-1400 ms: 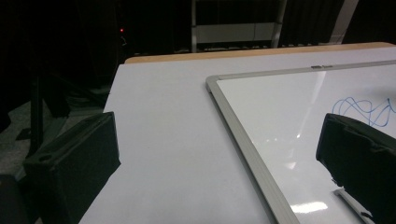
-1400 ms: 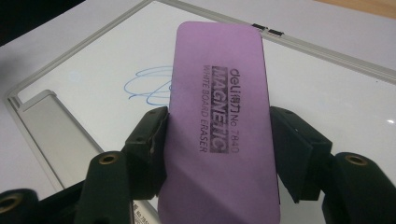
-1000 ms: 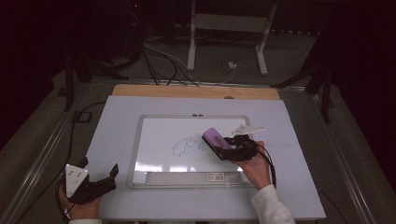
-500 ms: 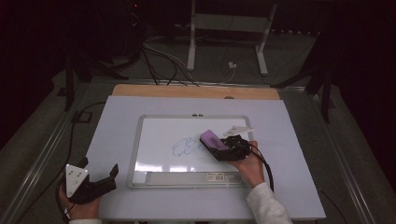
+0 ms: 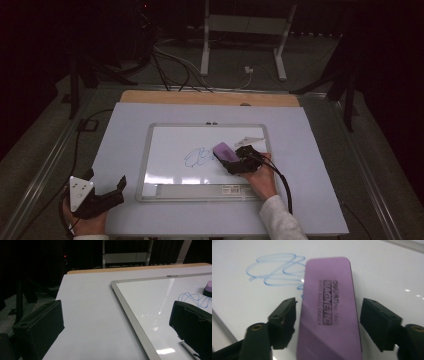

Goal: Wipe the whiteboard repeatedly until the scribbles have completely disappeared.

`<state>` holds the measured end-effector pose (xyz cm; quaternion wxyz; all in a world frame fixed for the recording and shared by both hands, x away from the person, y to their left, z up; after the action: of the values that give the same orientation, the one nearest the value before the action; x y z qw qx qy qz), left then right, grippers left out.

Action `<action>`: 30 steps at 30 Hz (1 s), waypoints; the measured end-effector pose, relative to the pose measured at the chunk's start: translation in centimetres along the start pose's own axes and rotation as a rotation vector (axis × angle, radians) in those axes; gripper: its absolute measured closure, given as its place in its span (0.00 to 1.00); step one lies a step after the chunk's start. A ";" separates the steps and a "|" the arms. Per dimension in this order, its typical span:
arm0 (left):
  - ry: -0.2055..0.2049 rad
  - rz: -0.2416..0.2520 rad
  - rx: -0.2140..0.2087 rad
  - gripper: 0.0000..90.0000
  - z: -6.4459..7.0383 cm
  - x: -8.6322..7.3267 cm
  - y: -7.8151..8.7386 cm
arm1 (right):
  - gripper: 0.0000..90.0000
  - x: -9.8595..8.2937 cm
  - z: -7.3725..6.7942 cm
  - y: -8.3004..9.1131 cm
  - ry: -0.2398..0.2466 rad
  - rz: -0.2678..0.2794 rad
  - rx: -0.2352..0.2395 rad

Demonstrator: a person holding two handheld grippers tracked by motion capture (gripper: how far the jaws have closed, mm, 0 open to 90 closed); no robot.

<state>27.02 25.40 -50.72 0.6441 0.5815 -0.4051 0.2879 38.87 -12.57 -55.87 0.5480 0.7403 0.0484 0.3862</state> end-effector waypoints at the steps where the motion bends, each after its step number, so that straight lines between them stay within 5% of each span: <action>1: 0.000 -0.001 0.000 0.00 0.0 0.0 0.0 | 0.32 0.0 0.0 0.0 0.000 0.000 0.000; 8: -0.001 -0.003 -0.002 0.00 0.1 0.0 -0.1 | 0.33 0.8 0.1 0.0 -0.086 0.057 0.099; 16: -0.002 -0.003 -0.002 0.00 0.0 0.0 -0.1 | 0.43 0.9 0.3 -1.0 -0.139 0.065 0.119; 30: -0.001 -0.002 -0.002 0.00 0.1 0.0 -0.1 | 0.45 1.0 -0.8 -1.3 -0.133 0.062 0.127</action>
<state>27.08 25.28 -50.77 0.6447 0.5816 -0.4050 0.2864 39.54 -10.90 -56.35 0.4895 0.7988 0.0133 0.3493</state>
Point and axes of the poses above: each handheld gripper's, and its own axes: y roughly backward along the jaws, x roughly out of its top, z roughly to its right, the point moved 8 cm from there along -y, roughly forward along the jaws, and after that the axes turned 12 degrees about -z, right-handed, at the moved point
